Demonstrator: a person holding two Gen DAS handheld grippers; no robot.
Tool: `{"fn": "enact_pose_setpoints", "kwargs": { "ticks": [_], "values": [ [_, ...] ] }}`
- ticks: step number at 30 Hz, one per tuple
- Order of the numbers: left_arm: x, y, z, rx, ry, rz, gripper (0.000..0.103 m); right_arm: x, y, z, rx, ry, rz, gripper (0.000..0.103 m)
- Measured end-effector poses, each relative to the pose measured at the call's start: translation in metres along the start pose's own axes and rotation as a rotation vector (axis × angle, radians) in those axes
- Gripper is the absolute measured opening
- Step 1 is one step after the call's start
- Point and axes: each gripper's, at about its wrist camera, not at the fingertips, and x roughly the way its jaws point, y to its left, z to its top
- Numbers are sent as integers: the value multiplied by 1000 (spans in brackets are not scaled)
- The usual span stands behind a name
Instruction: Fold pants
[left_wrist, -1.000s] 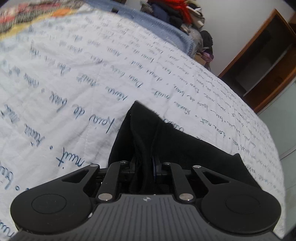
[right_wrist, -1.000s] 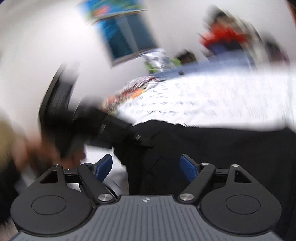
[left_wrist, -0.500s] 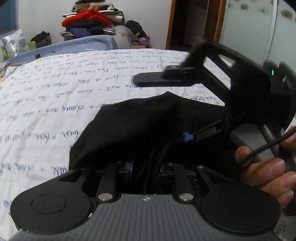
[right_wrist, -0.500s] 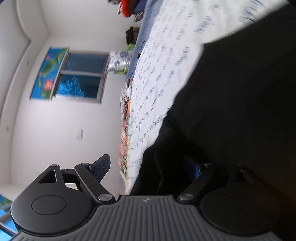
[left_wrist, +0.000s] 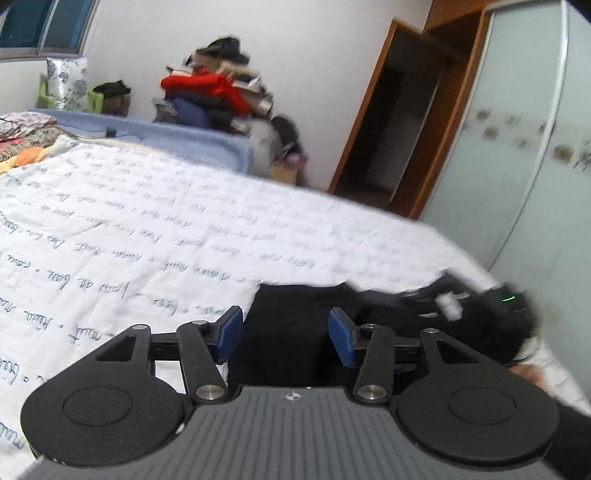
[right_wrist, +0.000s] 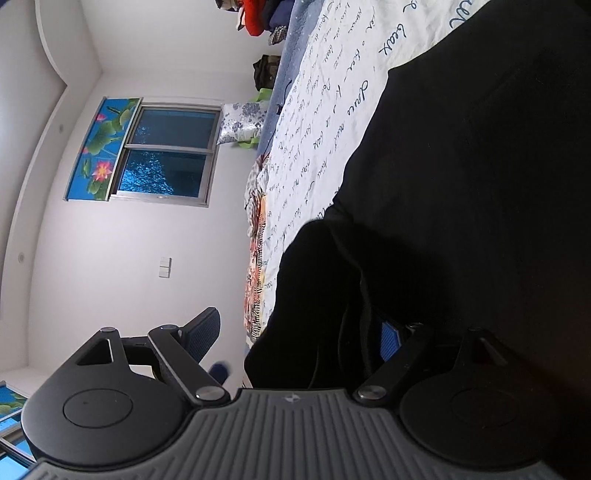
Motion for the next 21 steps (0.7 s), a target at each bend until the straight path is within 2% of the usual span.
{"fn": "enact_pose_setpoints", "kwargs": {
  "ticks": [3,4,6,7,8,10,13,16,19,21],
  "values": [
    [37,-4,-6,-21,133,-156,54,3,3,-1,0,6,-2,87],
    [51,-13,-11,-1,197,-220,54,3,3,1,1,6,-4,88],
    [74,-34,-29,56,276,-330,54,4,2,4,13,6,-10,88],
    [82,-41,-35,74,297,-338,54,4,1,5,19,12,-10,88],
    [90,-43,-40,78,302,-316,54,5,0,6,20,21,-18,88],
    [90,-37,-42,37,297,-317,54,5,1,5,6,38,-34,88],
    [74,-18,-33,-24,294,-384,54,6,4,3,-9,64,-57,88],
    [47,-7,-29,-32,264,-429,54,12,13,1,-53,86,-97,88],
    [25,6,-30,-53,214,-394,59,20,29,-7,-162,86,-120,88],
    [14,13,-38,-84,188,-348,63,26,34,-11,-224,68,-172,87]
  ]
}}
